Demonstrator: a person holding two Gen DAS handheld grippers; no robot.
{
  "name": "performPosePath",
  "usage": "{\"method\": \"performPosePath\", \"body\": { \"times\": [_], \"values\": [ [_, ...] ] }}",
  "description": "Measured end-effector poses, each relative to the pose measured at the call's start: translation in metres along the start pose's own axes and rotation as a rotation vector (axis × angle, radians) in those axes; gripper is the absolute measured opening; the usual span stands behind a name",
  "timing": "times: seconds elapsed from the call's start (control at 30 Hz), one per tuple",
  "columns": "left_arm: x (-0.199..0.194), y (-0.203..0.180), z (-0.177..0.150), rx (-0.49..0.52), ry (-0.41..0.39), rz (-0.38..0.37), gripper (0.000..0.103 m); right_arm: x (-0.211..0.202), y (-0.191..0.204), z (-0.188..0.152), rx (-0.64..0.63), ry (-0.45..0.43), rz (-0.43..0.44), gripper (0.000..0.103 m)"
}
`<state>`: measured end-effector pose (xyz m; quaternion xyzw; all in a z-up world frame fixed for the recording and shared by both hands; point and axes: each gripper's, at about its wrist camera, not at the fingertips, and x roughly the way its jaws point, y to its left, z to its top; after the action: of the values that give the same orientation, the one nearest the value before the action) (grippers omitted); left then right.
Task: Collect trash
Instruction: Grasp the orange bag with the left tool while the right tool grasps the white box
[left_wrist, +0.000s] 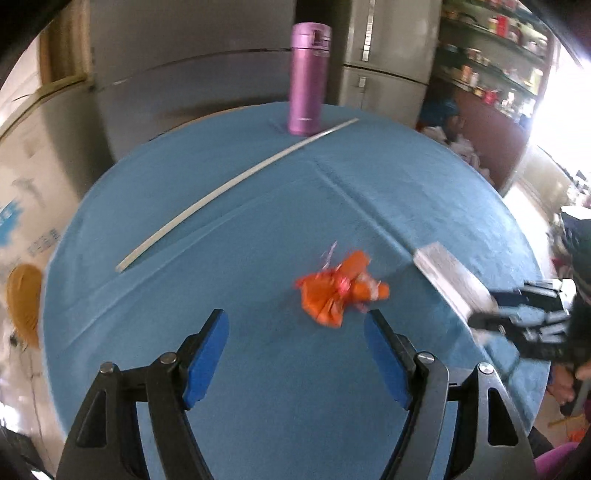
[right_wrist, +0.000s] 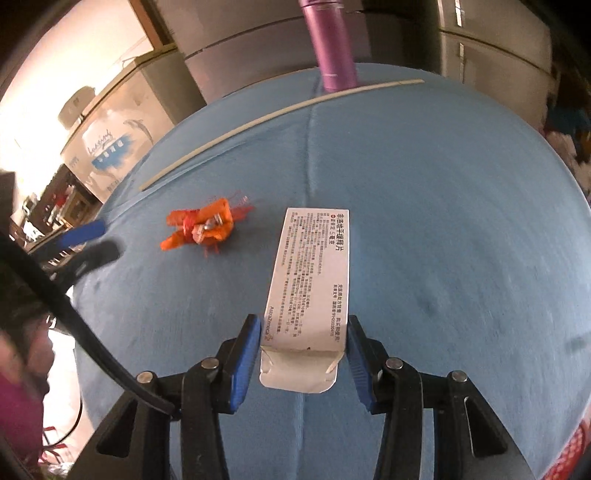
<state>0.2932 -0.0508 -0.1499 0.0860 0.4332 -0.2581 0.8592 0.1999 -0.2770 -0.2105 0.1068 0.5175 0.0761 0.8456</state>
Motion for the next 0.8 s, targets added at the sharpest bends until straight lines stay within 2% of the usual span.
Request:
{"method": "performPosePath", "body": {
  "times": [0.17,0.27,0.37,0.47,0.5,0.57,0.7,0.8],
  "values": [
    [0.029,-0.012,0.02,0.097,0.04,-0.104,0.077,-0.005,-0.012,-0.014,0.043,0.02,0.02,0.048],
    [0.047,-0.015,0.027,0.161,0.072,-0.101,0.077,-0.003,-0.015,-0.016,0.059,0.019,0.031,0.05],
    [0.063,-0.012,0.032,0.164,0.126,-0.129,0.077,0.0,-0.014,-0.014,0.055,0.03,0.026,0.05],
    [0.068,-0.009,0.031,0.166,0.139,-0.155,0.077,0.003,-0.012,-0.009,0.059,0.046,0.025,0.053],
    [0.067,-0.01,0.031,0.166,0.14,-0.16,0.077,0.004,-0.011,-0.006,0.062,0.049,0.025,0.055],
    [0.068,-0.011,0.028,0.159,0.14,-0.177,0.077,0.006,-0.009,-0.003,0.069,0.044,0.01,0.066],
    [0.073,-0.014,0.022,0.145,0.151,-0.178,0.077,0.012,0.001,-0.001,0.023,0.029,-0.029,0.066],
    [0.069,-0.02,0.016,0.14,0.142,-0.173,0.068,0.014,0.01,-0.002,-0.035,0.019,-0.078,0.065]
  ]
}}
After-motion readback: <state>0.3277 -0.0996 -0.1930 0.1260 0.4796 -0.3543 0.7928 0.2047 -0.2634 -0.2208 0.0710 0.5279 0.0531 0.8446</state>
